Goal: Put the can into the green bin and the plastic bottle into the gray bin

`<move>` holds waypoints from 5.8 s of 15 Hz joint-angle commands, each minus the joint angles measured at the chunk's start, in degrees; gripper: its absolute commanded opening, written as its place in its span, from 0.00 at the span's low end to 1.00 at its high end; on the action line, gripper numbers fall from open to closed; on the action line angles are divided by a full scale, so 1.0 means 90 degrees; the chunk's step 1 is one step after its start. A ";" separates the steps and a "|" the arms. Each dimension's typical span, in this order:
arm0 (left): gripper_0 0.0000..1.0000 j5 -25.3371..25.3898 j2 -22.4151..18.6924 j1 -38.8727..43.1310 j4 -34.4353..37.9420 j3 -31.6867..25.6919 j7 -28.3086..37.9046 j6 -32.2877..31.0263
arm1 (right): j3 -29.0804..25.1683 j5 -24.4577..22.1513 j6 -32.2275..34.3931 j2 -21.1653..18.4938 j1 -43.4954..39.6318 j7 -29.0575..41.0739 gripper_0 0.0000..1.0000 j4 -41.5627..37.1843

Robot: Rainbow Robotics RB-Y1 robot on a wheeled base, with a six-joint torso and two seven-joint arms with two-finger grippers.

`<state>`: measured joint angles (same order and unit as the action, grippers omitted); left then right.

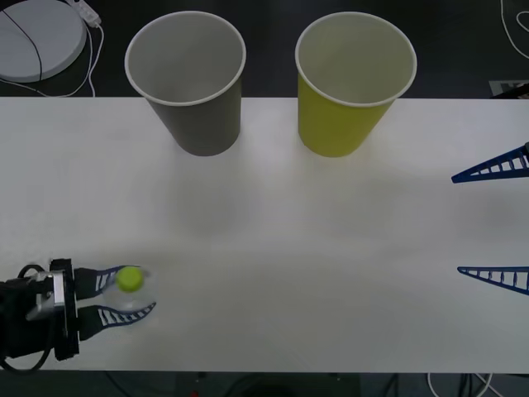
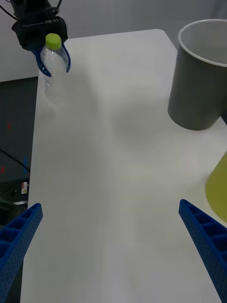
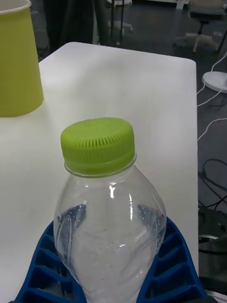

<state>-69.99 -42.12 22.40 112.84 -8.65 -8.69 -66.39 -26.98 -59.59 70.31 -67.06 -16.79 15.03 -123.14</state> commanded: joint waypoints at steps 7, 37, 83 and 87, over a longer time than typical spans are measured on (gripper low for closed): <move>0.00 -0.0143 -0.0613 0.0334 0.0812 -0.0279 0.1590 0.1614 | 0.0000 0.0000 0.0000 0.0000 0.0000 0.0000 1.00 0.0000; 0.00 -0.2546 -0.1658 -0.1561 0.1163 -0.2086 0.6747 0.0130 | 0.0000 0.0000 0.0000 0.0000 0.0000 0.0000 1.00 0.0000; 0.00 -0.4392 -0.1170 -1.0633 -0.4608 0.2689 0.6962 -0.2624 | 0.0000 0.0000 0.0000 0.0000 0.0000 0.0000 1.00 0.0000; 0.00 -0.4528 -0.0740 -1.0916 -0.5067 0.2689 0.6942 -0.2624 | 0.0000 0.0000 0.0000 0.0000 0.0000 0.0000 1.00 0.0000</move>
<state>-110.82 -49.61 -74.99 68.93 15.56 54.13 -90.01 -26.98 -59.59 70.31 -67.06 -16.79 15.03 -123.13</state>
